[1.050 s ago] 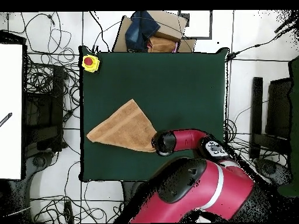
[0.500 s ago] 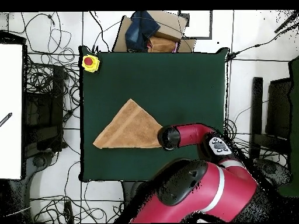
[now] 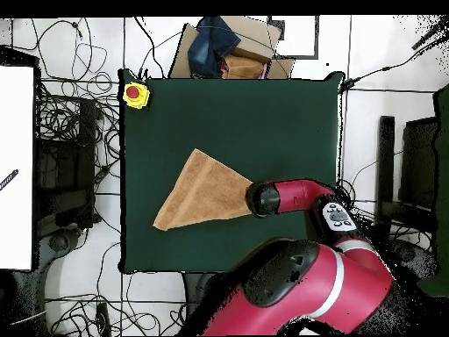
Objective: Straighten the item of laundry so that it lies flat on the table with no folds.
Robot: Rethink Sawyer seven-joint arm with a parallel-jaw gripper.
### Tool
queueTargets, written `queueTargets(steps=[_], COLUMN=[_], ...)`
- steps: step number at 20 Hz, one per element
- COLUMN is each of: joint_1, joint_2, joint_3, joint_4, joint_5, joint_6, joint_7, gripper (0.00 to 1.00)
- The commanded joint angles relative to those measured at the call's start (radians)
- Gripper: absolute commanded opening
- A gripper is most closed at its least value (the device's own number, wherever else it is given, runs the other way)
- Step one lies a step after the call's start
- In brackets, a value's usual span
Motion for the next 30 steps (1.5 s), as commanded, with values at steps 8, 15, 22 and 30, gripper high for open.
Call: queueTargets(steps=[8, 15, 22, 30], joint_1=[-0.104, -0.145, -0.141, -0.141], joint_2=[0.242, 0.274, 0.275, 0.187], joint_3=[0.082, 0.117, 0.115, 0.129], joint_4=[-0.255, -0.261, -0.267, -0.182], joint_5=[-0.086, -0.093, -0.101, -0.067], joint_6=[0.076, 0.074, 0.083, 0.135], joint_7=[-0.212, -0.209, -0.169, -0.157], gripper=[0.0, 0.0, 1.0, 1.0])
